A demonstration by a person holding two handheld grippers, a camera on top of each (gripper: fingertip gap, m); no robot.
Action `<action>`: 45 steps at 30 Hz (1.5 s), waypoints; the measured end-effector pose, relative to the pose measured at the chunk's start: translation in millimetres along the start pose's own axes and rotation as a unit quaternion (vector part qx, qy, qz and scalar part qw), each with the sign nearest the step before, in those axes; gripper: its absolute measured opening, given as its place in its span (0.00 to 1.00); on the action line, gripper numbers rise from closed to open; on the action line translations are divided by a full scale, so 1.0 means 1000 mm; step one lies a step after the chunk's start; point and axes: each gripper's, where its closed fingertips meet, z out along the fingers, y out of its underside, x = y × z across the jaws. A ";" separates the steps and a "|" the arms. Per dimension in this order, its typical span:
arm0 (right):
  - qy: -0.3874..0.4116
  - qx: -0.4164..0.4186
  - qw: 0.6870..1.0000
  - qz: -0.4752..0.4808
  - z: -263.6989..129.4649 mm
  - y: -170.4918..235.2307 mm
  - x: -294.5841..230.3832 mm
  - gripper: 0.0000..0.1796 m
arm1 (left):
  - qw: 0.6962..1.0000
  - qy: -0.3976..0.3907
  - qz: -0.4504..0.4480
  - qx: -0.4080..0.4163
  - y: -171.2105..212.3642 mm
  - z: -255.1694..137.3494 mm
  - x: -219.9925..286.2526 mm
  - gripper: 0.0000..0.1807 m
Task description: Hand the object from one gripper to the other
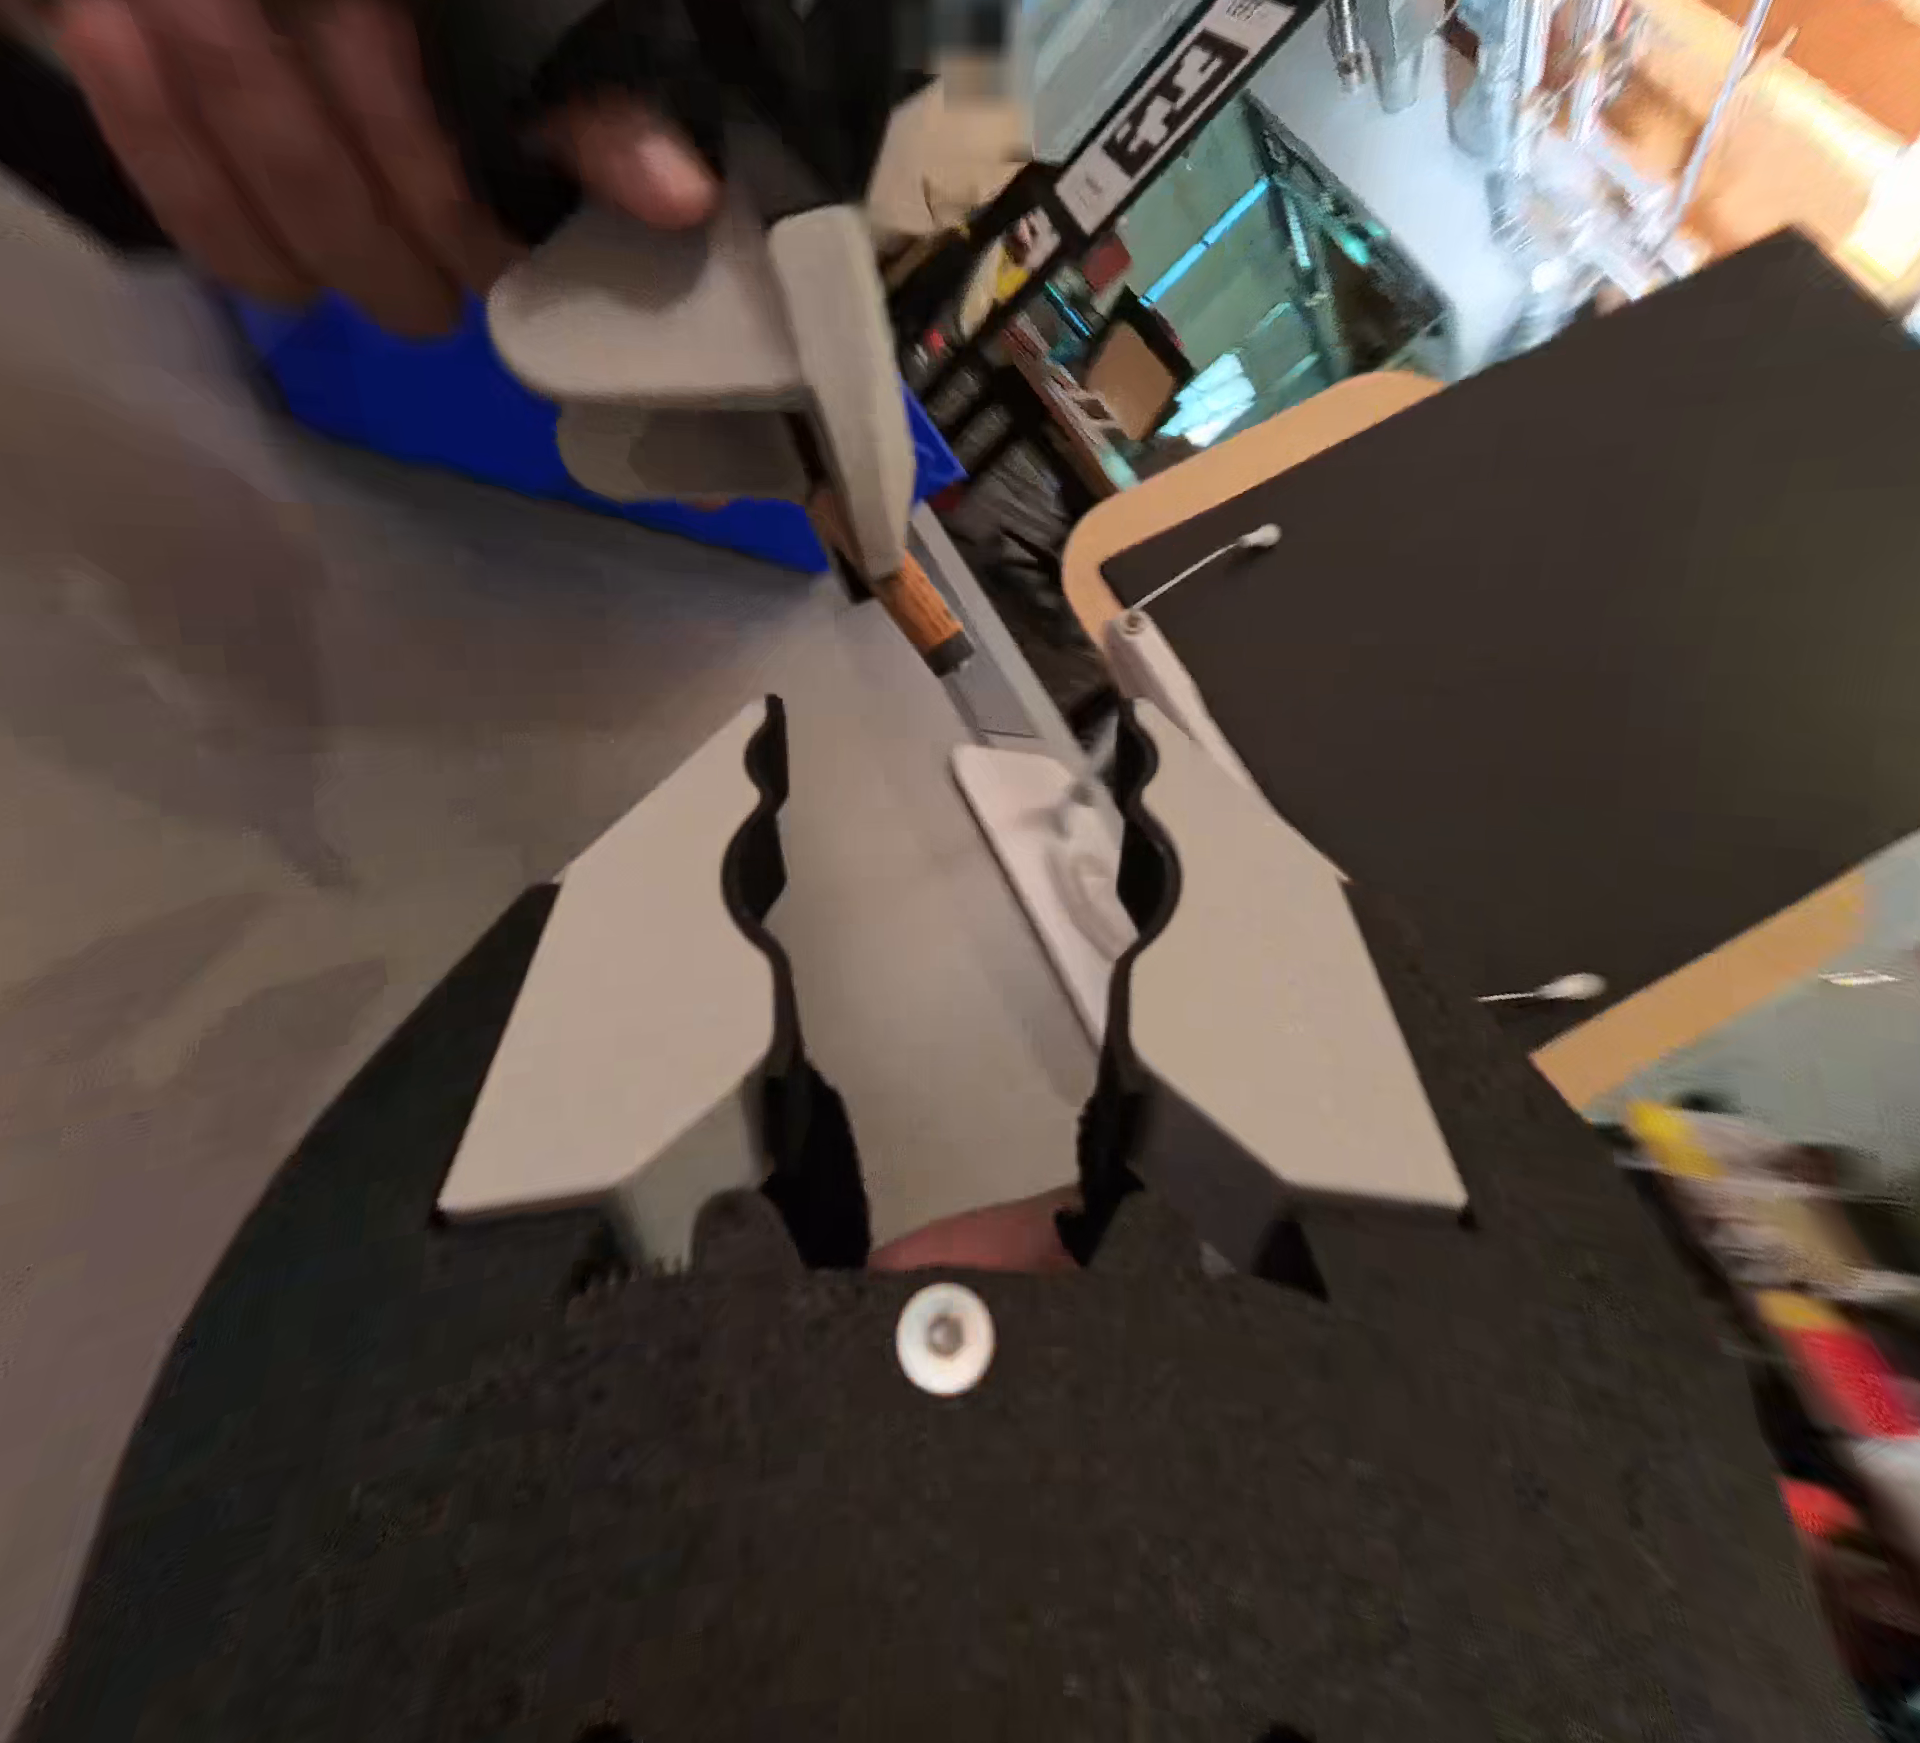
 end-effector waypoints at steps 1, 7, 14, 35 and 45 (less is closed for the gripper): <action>0.022 -0.013 0.998 -0.054 0.001 0.000 -0.001 0.35 | 1.000 -0.007 -0.006 -0.005 0.002 0.002 -0.002 0.06; 0.100 -0.045 0.966 -0.232 0.007 0.002 -0.007 0.25 | 1.000 0.002 -0.023 -0.015 0.007 0.010 0.008 0.06; 0.114 -0.030 0.957 -0.264 0.001 -0.002 -0.005 0.06 | 1.000 0.002 -0.020 -0.024 0.011 0.015 0.011 0.06; 0.027 0.197 0.979 -0.042 -0.033 -0.060 -0.001 0.06 | 0.977 0.105 0.178 -0.043 0.014 -0.012 0.063 0.38; -0.002 0.230 0.969 -0.087 -0.036 -0.090 -0.031 0.06 | 0.951 0.288 0.098 -0.063 0.030 -0.031 0.099 0.30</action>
